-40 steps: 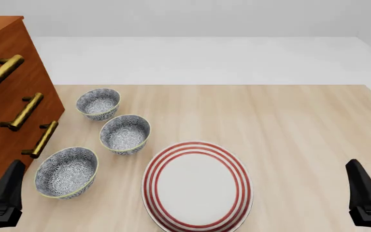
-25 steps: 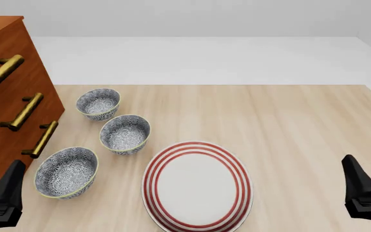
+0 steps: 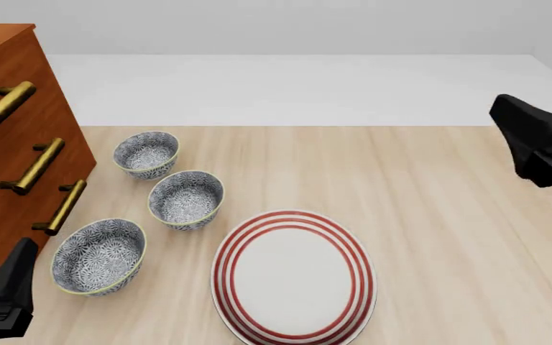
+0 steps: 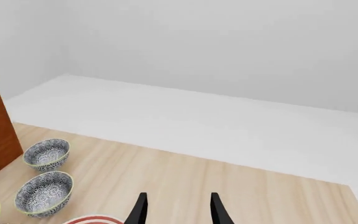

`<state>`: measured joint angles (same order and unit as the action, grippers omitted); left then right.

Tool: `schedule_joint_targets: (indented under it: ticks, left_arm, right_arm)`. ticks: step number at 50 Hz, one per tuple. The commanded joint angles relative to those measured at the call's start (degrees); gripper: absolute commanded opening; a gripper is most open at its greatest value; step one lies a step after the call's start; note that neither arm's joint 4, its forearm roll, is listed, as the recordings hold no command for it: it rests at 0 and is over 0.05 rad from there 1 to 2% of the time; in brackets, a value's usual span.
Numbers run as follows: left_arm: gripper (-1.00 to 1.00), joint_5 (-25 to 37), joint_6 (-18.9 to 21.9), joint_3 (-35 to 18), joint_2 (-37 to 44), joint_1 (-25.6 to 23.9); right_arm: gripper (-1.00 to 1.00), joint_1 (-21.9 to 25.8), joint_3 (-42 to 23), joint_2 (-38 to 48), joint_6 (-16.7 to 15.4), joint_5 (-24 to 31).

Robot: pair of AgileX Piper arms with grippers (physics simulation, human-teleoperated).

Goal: Pick up the bowl and put it in the middle on the plate.

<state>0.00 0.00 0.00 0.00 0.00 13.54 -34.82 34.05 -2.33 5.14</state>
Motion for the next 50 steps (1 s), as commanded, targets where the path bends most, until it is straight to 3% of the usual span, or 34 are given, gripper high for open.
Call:
schedule_joint_targets:
  ticks: [1, 4, 6, 11, 13, 16, 17, 18, 21, 24, 27, 29, 30, 33, 34, 37, 39, 40, 41, 42, 43, 50]
  left_arm:
    - [1.00, 0.0, 0.0, 0.0, 0.0, 0.0]
    - [1.00, 0.0, 0.0, 0.0, 0.0, 0.0]
    - [1.00, 0.0, 0.0, 0.0, 0.0, 0.0]
    - [1.00, 0.0, 0.0, 0.0, 0.0, 0.0]
    - [1.00, 0.0, 0.0, 0.0, 0.0, 0.0]
    - [1.00, 0.0, 0.0, 0.0, 0.0, 0.0]
    - [1.00, 0.0, 0.0, 0.0, 0.0, 0.0]
    - [1.00, 0.0, 0.0, 0.0, 0.0, 0.0]
    - [1.00, 0.0, 0.0, 0.0, 0.0, 0.0]
    - [1.00, 0.0, 0.0, 0.0, 0.0, 0.0]
    - [1.00, 0.0, 0.0, 0.0, 0.0, 0.0]
    - [1.00, 0.0, 0.0, 0.0, 0.0, 0.0]
    - [1.00, 0.0, 0.0, 0.0, 0.0, 0.0]
    - [1.00, 0.0, 0.0, 0.0, 0.0, 0.0]
    - [1.00, 0.0, 0.0, 0.0, 0.0, 0.0]
    - [1.00, 0.0, 0.0, 0.0, 0.0, 0.0]
    - [1.00, 0.0, 0.0, 0.0, 0.0, 0.0]
    - [1.00, 0.0, 0.0, 0.0, 0.0, 0.0]
    - [1.00, 0.0, 0.0, 0.0, 0.0, 0.0]
    - [1.00, 0.0, 0.0, 0.0, 0.0, 0.0]
    - [1.00, 0.0, 0.0, 0.0, 0.0, 0.0]
    - [1.00, 0.0, 0.0, 0.0, 0.0, 0.0]
  right_arm:
    - [1.00, 7.5, -21.1, 16.4, 2.3, 10.3]
    - [1.00, 9.8, -26.9, 24.0, -0.3, 14.4]
    - [1.00, 8.3, -29.1, 26.1, -2.1, 15.7]
    - [1.00, 15.2, -36.6, 34.9, -3.8, 18.4]
    - [1.00, 16.5, -40.6, 39.5, 0.0, 21.3]
    - [1.00, 18.1, -45.1, 44.9, 1.5, 24.2]
    - [1.00, 19.3, -47.7, 48.0, 5.5, 26.3]
    - [1.00, 19.0, -49.4, 50.1, 6.7, 27.7]
    - [1.00, 20.2, -54.2, 54.9, 6.8, 29.9]
    - [1.00, 20.8, -59.8, 60.1, 9.7, 33.5]
    - [1.00, 21.8, -64.5, 64.1, 9.0, 35.8]
    - [1.00, 21.5, -67.0, 66.3, 6.7, 36.2]
    - [1.00, 23.9, -69.1, 68.9, 8.1, 37.9]
    - [1.00, 24.5, -71.9, 71.9, 8.3, 38.9]
    - [1.00, 24.6, -72.9, 73.7, 10.2, 39.6]
    - [1.00, 24.7, -75.1, 77.1, 11.3, 40.7]
    - [1.00, 24.2, -76.2, 78.1, 10.6, 40.7]
    - [1.00, 25.1, -77.5, 79.7, 12.4, 41.9]
    - [1.00, 24.7, -78.2, 80.2, 11.1, 41.5]
    - [1.00, 25.3, -79.1, 81.4, 12.5, 42.5]
    - [1.00, 25.0, -79.6, 81.9, 11.7, 42.3]
    - [1.00, 26.1, -81.6, 86.5, 13.1, 43.0]
